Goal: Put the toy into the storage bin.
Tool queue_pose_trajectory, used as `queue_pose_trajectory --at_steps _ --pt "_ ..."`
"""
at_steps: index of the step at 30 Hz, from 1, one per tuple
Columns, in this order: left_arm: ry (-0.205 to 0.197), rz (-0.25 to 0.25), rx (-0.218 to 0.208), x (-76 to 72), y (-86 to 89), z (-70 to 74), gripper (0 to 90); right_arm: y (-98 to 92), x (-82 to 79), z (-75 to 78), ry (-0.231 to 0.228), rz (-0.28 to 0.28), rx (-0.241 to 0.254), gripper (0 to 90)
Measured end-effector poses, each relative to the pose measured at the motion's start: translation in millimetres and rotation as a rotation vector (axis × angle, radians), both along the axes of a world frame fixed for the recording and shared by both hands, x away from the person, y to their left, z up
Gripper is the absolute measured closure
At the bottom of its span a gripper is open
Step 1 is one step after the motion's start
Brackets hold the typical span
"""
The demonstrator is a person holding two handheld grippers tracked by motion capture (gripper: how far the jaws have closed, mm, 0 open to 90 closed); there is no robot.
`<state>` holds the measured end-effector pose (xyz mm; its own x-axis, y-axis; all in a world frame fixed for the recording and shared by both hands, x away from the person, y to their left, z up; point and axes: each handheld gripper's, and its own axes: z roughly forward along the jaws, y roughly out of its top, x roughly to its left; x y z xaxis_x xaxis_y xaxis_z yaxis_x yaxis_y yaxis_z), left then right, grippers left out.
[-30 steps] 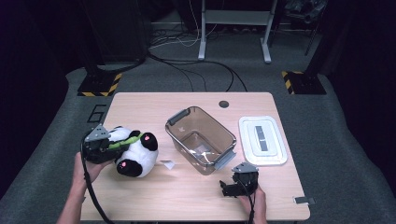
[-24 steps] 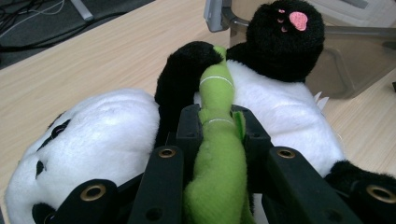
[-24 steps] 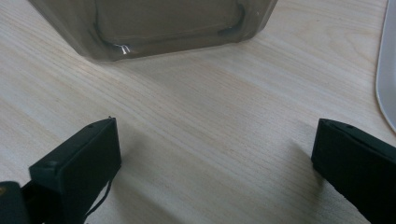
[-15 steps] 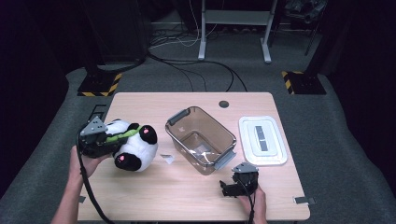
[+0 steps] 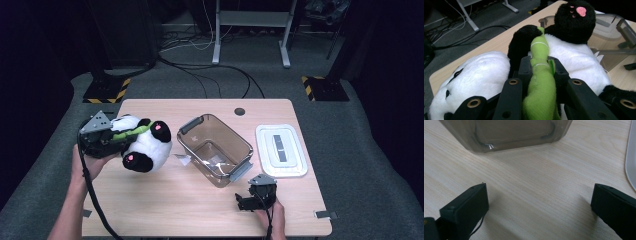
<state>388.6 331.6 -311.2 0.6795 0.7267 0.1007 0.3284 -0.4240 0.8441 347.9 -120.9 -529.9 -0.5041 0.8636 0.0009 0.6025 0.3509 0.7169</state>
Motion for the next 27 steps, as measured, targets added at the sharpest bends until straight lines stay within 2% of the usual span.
queue_pose_trajectory --at_steps 13,27 --pt "-0.055 -0.061 0.002 10.6 -27.8 26.5 74.9 0.0 0.0 0.0 0.000 0.000 0.000 0.6" --pt "-0.064 -0.152 0.019 35.3 -76.4 37.6 74.9 -0.2 0.0 -0.1 -0.001 0.002 -0.001 0.6"
